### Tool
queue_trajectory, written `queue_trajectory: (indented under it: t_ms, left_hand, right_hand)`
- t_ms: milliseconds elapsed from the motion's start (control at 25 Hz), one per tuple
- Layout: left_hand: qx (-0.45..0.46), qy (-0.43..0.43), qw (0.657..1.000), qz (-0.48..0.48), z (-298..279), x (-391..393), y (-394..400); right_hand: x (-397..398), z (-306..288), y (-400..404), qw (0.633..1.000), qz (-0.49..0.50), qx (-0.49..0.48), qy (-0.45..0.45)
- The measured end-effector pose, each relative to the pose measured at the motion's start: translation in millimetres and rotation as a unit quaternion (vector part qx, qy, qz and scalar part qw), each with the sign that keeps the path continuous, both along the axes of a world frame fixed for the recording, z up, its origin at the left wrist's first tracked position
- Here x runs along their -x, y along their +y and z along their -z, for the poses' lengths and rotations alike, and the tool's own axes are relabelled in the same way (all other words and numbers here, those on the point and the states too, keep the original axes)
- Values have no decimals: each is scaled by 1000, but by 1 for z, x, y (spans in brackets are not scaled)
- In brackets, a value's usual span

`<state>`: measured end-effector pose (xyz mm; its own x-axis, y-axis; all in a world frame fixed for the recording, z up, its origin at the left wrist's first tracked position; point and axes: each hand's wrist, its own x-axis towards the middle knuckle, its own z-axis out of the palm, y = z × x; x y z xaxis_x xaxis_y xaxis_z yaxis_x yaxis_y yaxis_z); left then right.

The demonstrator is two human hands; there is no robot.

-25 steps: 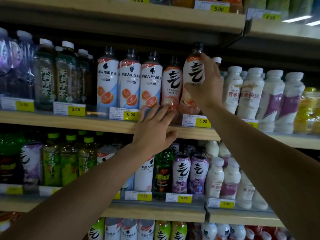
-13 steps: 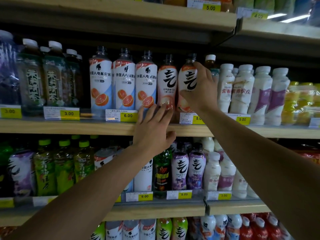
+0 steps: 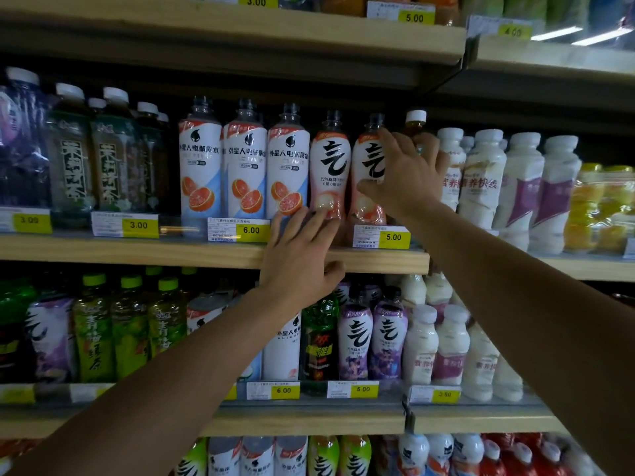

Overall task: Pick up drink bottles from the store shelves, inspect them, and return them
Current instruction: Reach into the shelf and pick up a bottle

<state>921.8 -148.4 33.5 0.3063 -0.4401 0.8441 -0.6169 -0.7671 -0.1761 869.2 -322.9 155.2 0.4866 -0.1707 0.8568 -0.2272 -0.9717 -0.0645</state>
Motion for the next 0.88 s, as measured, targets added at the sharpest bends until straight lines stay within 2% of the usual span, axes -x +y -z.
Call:
queue_trajectory:
  t_ms: [80,200,320,440,560,720,880]
  left_hand:
    - [26,-6,1000,6,-4,3,-5]
    - [78,-28,996,29,-18,11,-18]
    - [112,-5,993,39,-41,23,-52]
    - [133,-5,990,40,-69,32,-94]
    - [134,-3,991,-21,-94,38,-133]
    - [141,9,983,-116,-119,33,-167]
    - [163,22,978,-131,-120,29,-179]
  right_hand:
    - [3,-1,-5,1000,-7,21,0]
    - [16,7,-26,997,-73,21,-31]
    - [33,31,-74,987,-143,31,-67]
    - [44,58,-128,985,-153,45,-65]
    - [51,78,-166,988,-131,71,-39]
    - [53,91,-184,983,-154,103,-20]
    - [52,92,-183,982,-160,95,-23]
